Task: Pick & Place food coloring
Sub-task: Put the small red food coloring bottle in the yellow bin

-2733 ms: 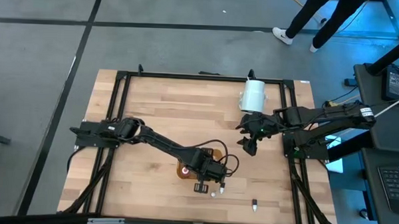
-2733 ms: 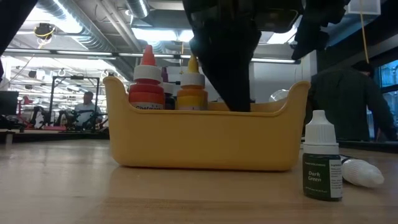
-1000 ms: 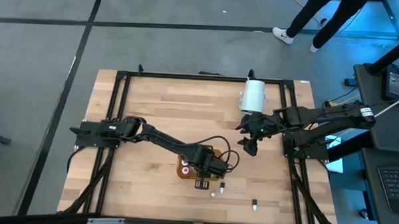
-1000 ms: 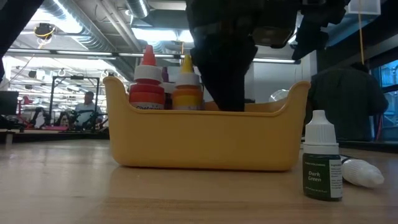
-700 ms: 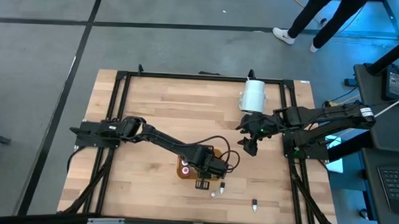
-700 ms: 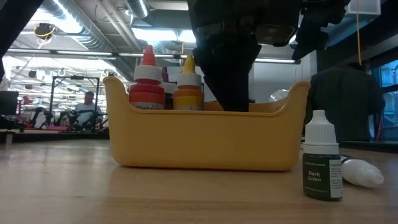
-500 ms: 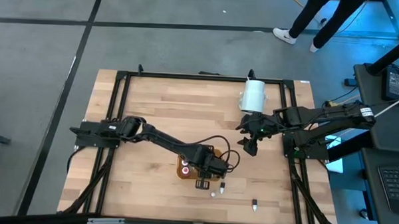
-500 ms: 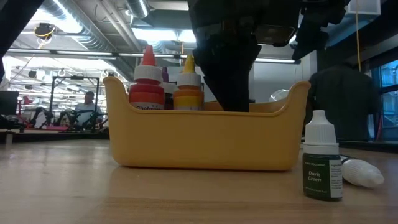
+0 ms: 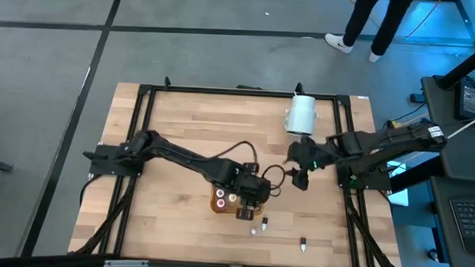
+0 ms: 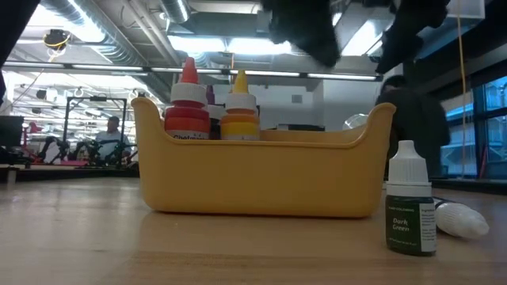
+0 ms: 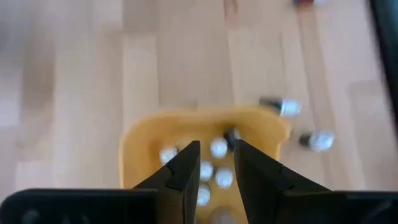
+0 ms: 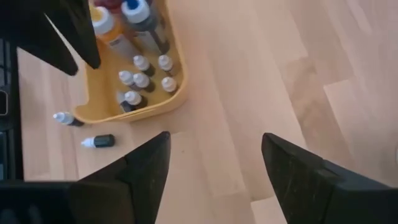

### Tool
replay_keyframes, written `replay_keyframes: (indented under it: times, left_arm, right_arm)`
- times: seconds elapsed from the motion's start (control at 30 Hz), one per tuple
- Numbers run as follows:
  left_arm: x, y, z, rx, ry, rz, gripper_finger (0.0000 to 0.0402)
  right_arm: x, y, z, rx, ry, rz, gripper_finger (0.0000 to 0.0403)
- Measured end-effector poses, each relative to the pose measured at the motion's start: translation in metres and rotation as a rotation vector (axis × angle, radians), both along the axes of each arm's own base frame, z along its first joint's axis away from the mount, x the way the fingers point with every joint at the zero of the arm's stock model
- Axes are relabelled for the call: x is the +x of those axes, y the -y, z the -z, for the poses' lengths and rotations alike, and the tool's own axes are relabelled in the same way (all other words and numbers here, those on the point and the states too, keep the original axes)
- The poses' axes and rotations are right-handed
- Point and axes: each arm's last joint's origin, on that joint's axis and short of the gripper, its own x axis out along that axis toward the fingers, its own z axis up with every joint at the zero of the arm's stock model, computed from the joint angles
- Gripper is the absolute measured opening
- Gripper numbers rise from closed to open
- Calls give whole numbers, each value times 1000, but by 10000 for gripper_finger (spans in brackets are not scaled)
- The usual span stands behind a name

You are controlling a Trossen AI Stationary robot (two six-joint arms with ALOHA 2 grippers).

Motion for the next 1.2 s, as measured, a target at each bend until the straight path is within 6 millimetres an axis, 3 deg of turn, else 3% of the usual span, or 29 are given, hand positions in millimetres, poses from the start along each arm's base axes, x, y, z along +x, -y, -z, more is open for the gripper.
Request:
replay_keyframes:
  times: [0.3, 0.57, 0.73, 0.97, 1.2]
  left_arm:
    - [-39, 8, -28, 26, 252, -48, 93]
    - [-85, -1, -33, -189, 534, 76, 91]
    - [-106, -1, -31, -232, 627, 104, 93]
    - [-111, 5, -30, -218, 631, 141, 92]
    - [-112, 5, -29, -194, 630, 165, 94]
  right_arm:
    - [-23, -57, 0, 140, -2, 47, 254]
    - [-44, -100, 5, 362, -63, 230, 254]
    - [-47, -131, 10, 503, -182, 407, 254]
    - [-45, -185, 37, 495, -471, 676, 254]
    - [-25, -225, 83, 468, -501, 716, 254]
